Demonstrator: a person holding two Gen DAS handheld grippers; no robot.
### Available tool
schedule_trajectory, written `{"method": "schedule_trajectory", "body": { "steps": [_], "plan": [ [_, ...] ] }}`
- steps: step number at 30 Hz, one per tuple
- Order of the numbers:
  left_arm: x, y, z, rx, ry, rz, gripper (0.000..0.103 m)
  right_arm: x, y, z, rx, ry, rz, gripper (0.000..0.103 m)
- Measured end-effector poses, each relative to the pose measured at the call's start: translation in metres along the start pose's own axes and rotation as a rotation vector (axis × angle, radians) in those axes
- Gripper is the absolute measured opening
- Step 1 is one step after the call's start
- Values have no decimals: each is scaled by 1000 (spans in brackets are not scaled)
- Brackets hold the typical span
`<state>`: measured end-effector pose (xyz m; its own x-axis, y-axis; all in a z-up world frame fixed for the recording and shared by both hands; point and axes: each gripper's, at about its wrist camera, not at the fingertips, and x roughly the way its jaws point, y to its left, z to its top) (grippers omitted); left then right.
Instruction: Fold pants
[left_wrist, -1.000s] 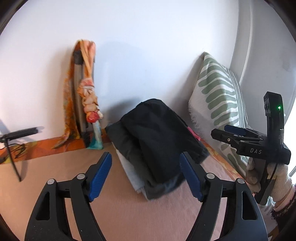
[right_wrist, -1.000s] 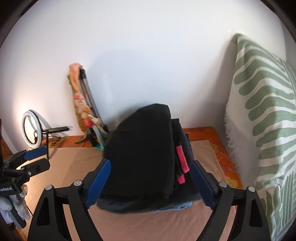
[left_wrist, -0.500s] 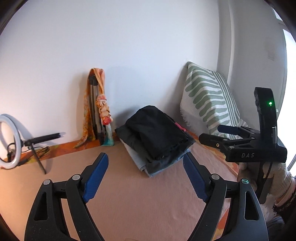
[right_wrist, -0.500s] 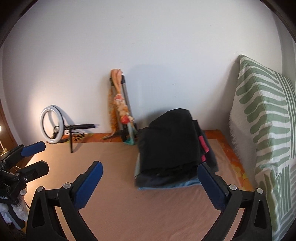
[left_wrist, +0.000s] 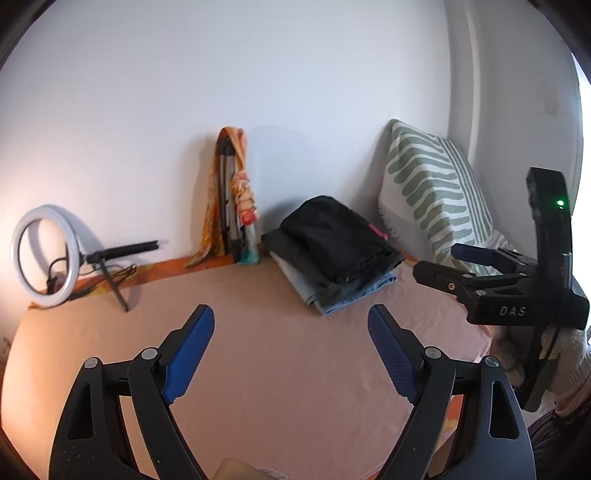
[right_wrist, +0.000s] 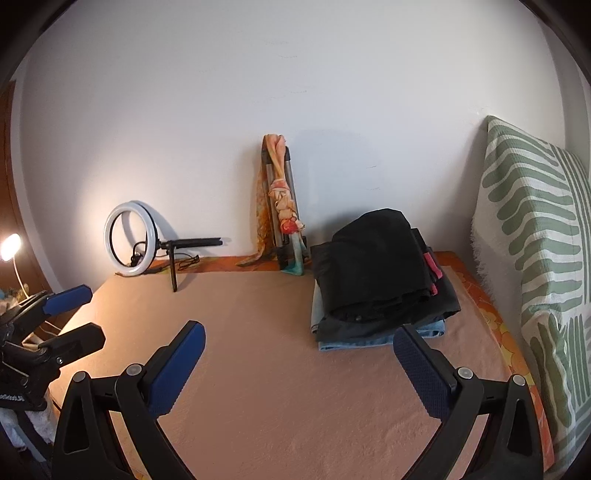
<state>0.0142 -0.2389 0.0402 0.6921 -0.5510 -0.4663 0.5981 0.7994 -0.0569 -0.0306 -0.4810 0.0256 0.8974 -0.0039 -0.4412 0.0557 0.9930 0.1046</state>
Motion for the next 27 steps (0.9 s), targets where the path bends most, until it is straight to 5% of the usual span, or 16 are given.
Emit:
{"method": "schedule_trajectory", "body": {
  "steps": [27],
  "plan": [
    [12,16,-51,27,52,11,86,21,9,-46,3,18,-96,103]
  ]
}}
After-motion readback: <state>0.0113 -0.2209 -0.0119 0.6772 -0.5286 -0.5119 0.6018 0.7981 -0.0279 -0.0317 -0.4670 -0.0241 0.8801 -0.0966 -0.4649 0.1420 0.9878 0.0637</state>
